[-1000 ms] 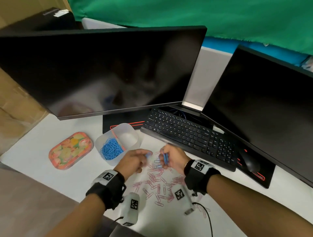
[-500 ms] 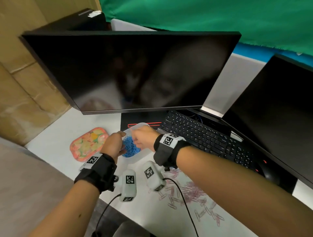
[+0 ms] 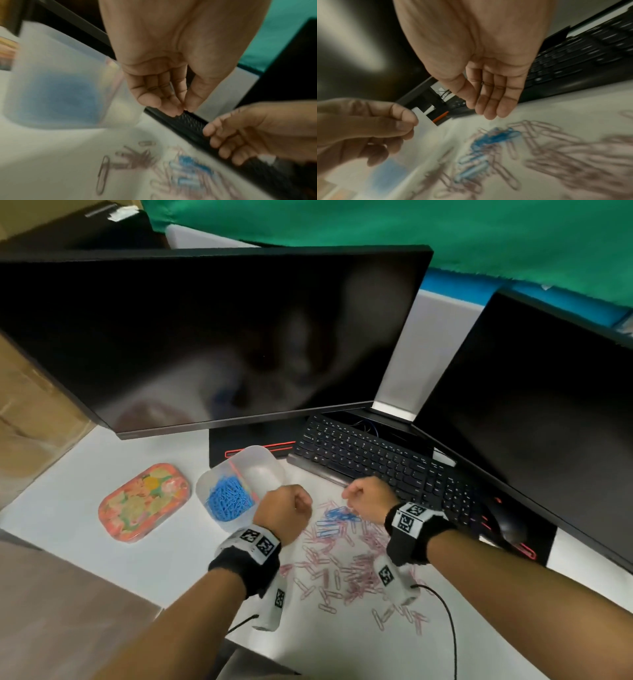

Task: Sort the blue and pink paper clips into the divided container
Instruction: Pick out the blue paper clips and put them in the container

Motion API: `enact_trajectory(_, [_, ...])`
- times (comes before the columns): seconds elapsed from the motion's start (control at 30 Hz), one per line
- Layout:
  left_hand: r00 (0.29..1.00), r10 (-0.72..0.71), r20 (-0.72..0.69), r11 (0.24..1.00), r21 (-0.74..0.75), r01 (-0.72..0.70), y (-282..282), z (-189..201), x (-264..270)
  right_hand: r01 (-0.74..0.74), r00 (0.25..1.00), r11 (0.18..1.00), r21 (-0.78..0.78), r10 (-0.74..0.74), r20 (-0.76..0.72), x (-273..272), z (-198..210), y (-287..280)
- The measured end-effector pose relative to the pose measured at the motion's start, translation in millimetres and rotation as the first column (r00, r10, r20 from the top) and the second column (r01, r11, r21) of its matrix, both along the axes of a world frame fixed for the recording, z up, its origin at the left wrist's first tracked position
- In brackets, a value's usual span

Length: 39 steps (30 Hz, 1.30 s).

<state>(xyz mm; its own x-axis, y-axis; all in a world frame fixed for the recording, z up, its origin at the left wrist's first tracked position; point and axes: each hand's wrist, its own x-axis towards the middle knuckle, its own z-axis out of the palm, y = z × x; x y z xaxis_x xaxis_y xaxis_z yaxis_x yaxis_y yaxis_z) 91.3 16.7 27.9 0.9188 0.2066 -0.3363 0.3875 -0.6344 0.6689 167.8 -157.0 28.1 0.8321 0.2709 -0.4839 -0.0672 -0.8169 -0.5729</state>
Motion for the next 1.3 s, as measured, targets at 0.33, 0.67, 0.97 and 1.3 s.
enact_trajectory(0.33, [0.907,-0.329,-0.265,0.856,0.322,0.404,-42.6,-23.6,5.3,-0.346,0.899,0.904,-0.250,0.396,0.187,-20.7,-35.1,-34.3])
enact_trajectory(0.67, [0.920,-0.258,-0.296,0.878,0.325,0.350,-46.3,-27.1,6.9,-0.283,0.917,0.927,-0.248,0.337,0.213,-24.4,-47.7,-38.7])
enact_trajectory(0.97, [0.990,0.053,-0.133,0.990,-0.126,-0.070,-29.0,-44.4,-1.3,0.076,0.996,0.964,0.256,-0.061,-0.067,-22.2,-38.8,-54.4])
enact_trajectory(1.3, [0.863,0.361,-0.352,0.425,-0.762,-0.489,-30.5,-25.4,6.3,0.554,0.809,0.493,0.671,-0.126,-0.575,-31.3,-9.8,-29.6])
